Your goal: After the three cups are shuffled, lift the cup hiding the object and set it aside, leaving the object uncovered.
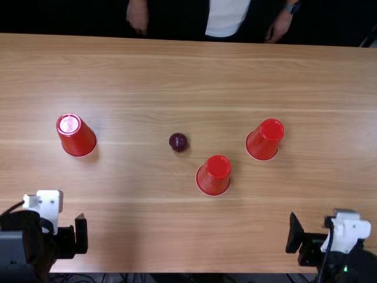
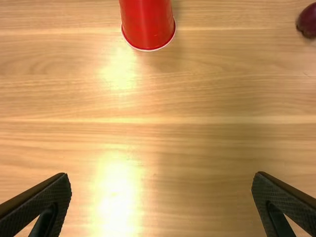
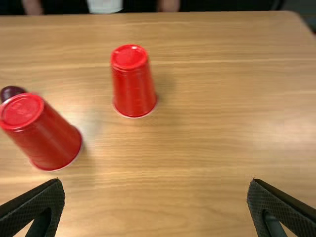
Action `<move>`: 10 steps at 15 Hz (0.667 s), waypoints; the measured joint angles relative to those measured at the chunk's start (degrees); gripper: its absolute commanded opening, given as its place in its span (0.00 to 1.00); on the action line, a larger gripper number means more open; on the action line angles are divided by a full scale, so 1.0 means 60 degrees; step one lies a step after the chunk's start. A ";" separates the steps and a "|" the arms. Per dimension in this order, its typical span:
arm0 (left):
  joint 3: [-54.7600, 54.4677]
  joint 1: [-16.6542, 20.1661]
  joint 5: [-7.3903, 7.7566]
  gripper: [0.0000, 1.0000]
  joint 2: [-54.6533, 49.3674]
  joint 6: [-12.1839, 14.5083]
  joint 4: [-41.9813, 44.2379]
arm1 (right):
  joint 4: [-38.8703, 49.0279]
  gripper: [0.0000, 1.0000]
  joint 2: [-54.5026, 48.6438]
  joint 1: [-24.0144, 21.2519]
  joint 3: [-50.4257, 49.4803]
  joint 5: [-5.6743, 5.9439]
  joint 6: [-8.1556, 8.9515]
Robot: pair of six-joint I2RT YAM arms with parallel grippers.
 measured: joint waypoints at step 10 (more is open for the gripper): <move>-0.5013 0.0000 0.0583 1.00 -0.5770 -0.0838 0.3821 | 0.0000 1.00 -0.3271 -0.0433 -0.2186 -0.0033 -0.0029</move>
